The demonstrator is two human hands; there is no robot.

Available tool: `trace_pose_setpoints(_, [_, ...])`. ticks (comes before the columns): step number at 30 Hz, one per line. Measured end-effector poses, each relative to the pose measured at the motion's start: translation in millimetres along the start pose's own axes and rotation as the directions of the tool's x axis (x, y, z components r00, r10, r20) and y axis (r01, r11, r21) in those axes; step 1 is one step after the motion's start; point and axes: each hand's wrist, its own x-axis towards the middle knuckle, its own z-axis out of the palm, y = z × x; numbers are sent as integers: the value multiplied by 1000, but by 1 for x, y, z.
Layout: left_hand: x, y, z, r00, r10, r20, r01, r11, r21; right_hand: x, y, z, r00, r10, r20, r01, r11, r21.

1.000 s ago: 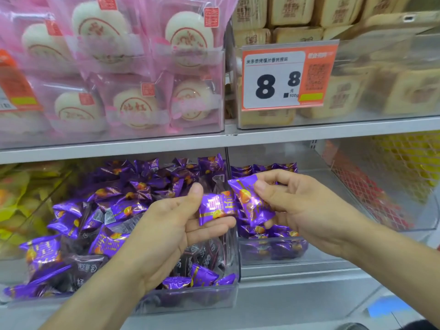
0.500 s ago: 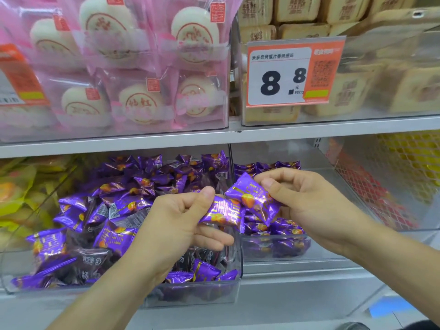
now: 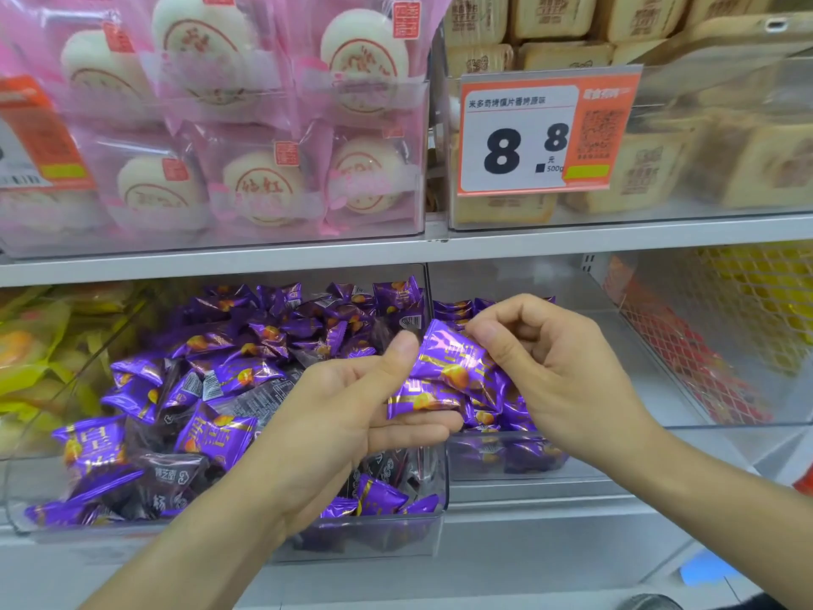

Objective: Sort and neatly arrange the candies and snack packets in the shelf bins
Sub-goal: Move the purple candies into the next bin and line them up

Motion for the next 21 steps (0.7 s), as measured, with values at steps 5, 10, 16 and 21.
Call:
trace_pose_setpoints(5, [-1, -6, 2, 995, -16, 97, 14, 1000, 15, -8, -4, 3, 992, -108, 67, 118, 979, -164])
trace_pose_setpoints(10, [1, -11, 5, 991, 15, 130, -19, 999, 29, -3, -6, -10, 988, -108, 112, 137, 946, -295])
trace_pose_setpoints(16, [7, -16, 21, 988, 109, 113, -126, 979, 161, 51, 31, -107, 959, 214, 188, -39, 754, -656])
trace_pose_setpoints(21, [19, -22, 40, 986, 151, 69, -163, 962, 219, 82, 89, -123, 871, 461, 167, -148, 572, -807])
